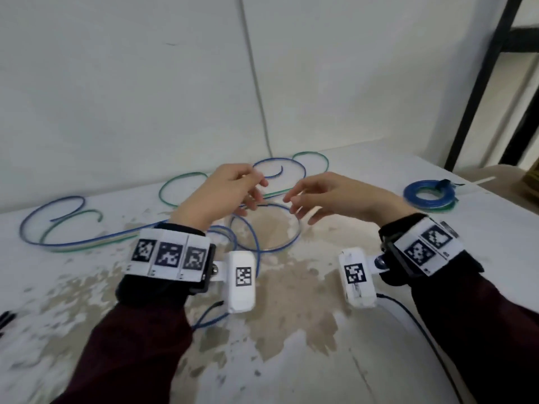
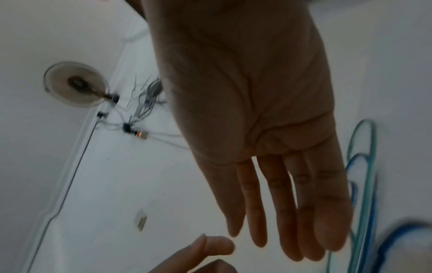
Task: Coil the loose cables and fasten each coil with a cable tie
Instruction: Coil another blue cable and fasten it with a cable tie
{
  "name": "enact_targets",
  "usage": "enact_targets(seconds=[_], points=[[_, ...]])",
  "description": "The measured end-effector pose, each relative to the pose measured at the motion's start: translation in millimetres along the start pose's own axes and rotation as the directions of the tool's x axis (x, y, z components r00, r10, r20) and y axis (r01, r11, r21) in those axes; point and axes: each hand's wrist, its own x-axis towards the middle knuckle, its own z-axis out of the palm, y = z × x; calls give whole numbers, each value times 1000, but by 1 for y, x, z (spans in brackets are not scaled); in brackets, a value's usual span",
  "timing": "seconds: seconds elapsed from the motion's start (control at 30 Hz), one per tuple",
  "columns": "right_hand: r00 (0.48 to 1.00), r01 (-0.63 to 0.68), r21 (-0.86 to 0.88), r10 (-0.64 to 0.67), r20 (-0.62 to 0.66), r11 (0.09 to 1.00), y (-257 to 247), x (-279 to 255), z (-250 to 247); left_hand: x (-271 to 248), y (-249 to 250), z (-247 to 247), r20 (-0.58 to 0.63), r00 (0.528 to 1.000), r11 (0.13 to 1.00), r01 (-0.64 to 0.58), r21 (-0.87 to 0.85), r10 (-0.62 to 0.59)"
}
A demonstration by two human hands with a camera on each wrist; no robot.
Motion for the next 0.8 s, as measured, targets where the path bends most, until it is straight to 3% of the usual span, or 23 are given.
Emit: enact_targets(seconds=[0.1, 0.17, 0.23, 0.3, 0.4, 0.43, 0.5, 0.6, 0.73, 0.8], points=[[984, 40, -167, -10, 177, 985, -22, 33, 35, -16, -16, -35, 107, 991, 936, 37, 349, -80], [971, -10, -288, 78, 227, 958, -29, 56, 63, -28, -23, -54, 157, 977, 877, 51, 478, -142], [974, -85, -449, 168, 149, 890, -30, 74, 88, -39, -27, -67, 139, 977, 818, 57, 573, -165], [979, -122, -643, 199, 48, 756, -29, 86, 102, -46, -29, -78, 67, 988, 765, 61, 641, -135], [967, -149, -755, 253, 23, 639, -30, 94, 109, -52, -26, -92, 21, 996, 758, 56, 650, -92], [965, -157, -751, 261, 21, 641, -30, 96, 108, -54, -25, -96, 10, 997, 774, 50, 631, -73], [971, -172, -642, 240, 18, 747, -35, 98, 104, -54, -23, -101, -43, 999, 806, 24, 591, 1], [998, -25, -321, 43, 51, 947, -66, 90, 95, -53, -25, -105, -106, 984, 818, -59, 572, 145], [960, 279, -107, -281, 1, 954, -118, 66, 93, -57, -16, -112, -79, 940, 879, -278, 388, 332], [933, 349, -98, -355, -51, 932, -130, 56, 93, -63, -9, -122, -171, 907, 912, -343, 226, 384]])
